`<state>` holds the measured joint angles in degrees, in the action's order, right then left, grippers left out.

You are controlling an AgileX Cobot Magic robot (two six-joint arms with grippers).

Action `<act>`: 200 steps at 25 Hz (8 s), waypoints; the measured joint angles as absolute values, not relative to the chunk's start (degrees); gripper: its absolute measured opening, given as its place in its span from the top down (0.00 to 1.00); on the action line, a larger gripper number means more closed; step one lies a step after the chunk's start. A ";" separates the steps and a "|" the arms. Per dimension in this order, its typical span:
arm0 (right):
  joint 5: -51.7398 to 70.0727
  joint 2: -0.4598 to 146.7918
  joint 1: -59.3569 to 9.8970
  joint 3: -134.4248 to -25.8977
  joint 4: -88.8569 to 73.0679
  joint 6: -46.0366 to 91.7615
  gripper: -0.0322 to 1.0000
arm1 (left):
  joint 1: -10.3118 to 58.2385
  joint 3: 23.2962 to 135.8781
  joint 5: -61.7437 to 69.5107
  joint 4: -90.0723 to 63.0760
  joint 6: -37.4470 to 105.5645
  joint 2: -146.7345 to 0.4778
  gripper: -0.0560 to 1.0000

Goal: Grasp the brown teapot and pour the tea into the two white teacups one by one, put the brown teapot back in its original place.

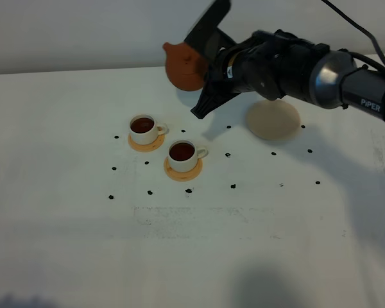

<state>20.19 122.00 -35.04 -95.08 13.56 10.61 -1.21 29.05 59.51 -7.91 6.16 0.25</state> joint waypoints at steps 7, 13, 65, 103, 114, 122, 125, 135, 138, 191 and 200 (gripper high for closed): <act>24.71 122.00 -33.51 -95.08 8.23 9.89 0.88 | -1.21 29.05 59.51 -7.91 6.11 0.25 0.54; 26.83 122.00 -33.51 -95.08 6.98 8.69 0.88 | -1.21 29.05 59.51 -7.91 6.11 0.25 0.54; 28.85 125.48 -36.52 -95.08 4.80 8.46 0.88 | -1.21 29.05 59.51 -7.91 6.11 0.25 0.54; 30.26 100.31 -25.24 -75.20 -1.76 6.73 0.88 | -1.21 29.05 59.51 -7.91 6.06 0.25 0.54; 28.25 104.57 -22.12 -70.90 -2.88 4.18 0.88 | -1.21 29.05 59.51 -7.91 6.06 0.25 0.54; 27.37 112.33 -22.12 -75.43 -4.09 4.13 0.88 | -1.21 29.05 59.46 -7.91 6.06 0.25 0.54; 27.75 114.63 -22.12 -77.57 -4.22 4.13 0.88 | -1.21 29.05 59.46 -7.91 6.01 0.25 0.54; 27.54 116.57 -21.17 -78.03 -4.15 4.32 0.88 | -1.21 29.05 59.46 -7.91 6.01 0.25 0.54; 27.05 116.57 -20.96 -78.03 -3.90 4.32 0.88 | -1.21 29.05 59.46 -7.91 6.01 0.25 0.54; 30.73 103.77 -20.83 -77.80 0.00 0.65 0.60 | -1.21 29.05 59.46 -7.91 6.01 0.25 0.54; 32.36 82.43 -18.06 -62.74 0.72 0.00 0.60 | -1.21 29.05 59.46 -7.91 6.01 0.25 0.54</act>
<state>32.36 82.43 -18.06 -62.74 0.72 0.00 -1.21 29.05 59.46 -7.91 6.01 0.25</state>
